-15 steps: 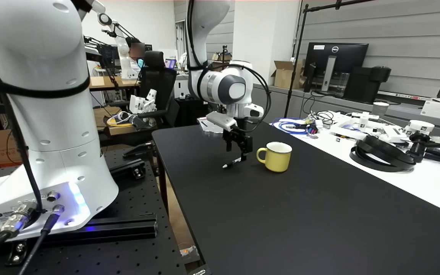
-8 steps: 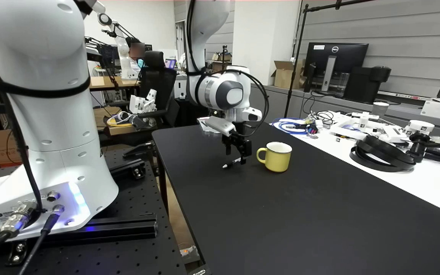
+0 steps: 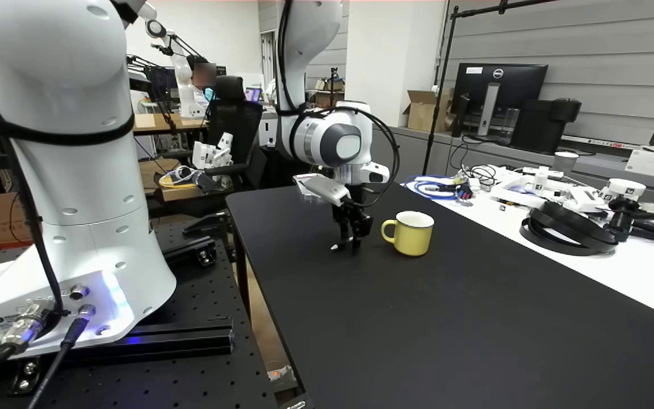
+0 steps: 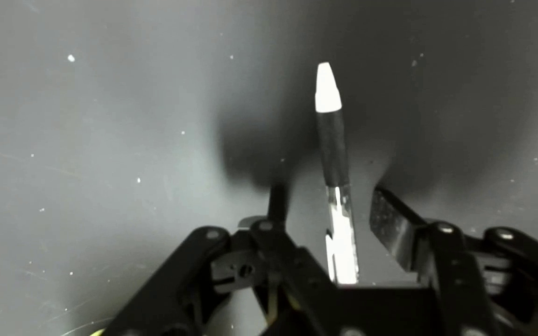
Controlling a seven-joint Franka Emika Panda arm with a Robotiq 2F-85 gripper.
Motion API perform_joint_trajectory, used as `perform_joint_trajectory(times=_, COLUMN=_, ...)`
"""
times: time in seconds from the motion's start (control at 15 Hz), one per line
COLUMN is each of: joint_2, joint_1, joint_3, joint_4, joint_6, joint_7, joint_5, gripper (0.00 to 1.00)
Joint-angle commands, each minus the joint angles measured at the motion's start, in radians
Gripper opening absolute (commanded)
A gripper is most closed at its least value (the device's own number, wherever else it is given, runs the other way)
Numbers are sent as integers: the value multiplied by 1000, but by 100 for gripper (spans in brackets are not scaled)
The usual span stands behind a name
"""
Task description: Put the pen in the mug
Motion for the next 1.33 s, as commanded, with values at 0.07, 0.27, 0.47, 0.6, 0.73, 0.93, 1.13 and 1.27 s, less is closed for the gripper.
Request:
perform_joint_trajectory(times=0.07, joint_2=8, joint_1=29, joint_3=-40, joint_4=3, joint_6=-1, joint_7=13, joint_5=13, gripper=13)
perform_joint_trajectory(times=0.27, joint_2=-1, joint_1=42, joint_3=-62, joint_4=2, joint_6=-16, joint_7=19, joint_5=10, gripper=0)
perform_joint_trajectory(times=0.47, joint_2=-17, joint_1=80, joint_3=-101, joint_4=3, joint_6=-44, joint_7=35, joint_5=3, gripper=5)
perform_joint_trajectory(times=0.6, joint_2=-36, joint_1=95, joint_3=-121, joint_4=7, joint_6=-87, joint_7=44, joint_5=1, gripper=5)
perform_joint_trajectory(times=0.73, joint_2=-57, joint_1=68, joint_3=-99, joint_4=19, joint_6=-146, joint_7=35, joint_5=8, gripper=5)
perform_joint_trajectory(times=0.93, joint_2=-93, joint_1=20, joint_3=-58, joint_4=44, joint_6=-251, joint_7=28, joint_5=23, gripper=5)
perform_joint_trajectory(times=1.13, joint_2=-128, joint_1=-36, joint_3=-15, joint_4=84, joint_6=-384, joint_7=26, joint_5=56, gripper=5)
perform_joint_trajectory(times=1.27, joint_2=-143, joint_1=-72, joint_3=7, joint_4=122, joint_6=-493, joint_7=26, joint_5=80, gripper=5)
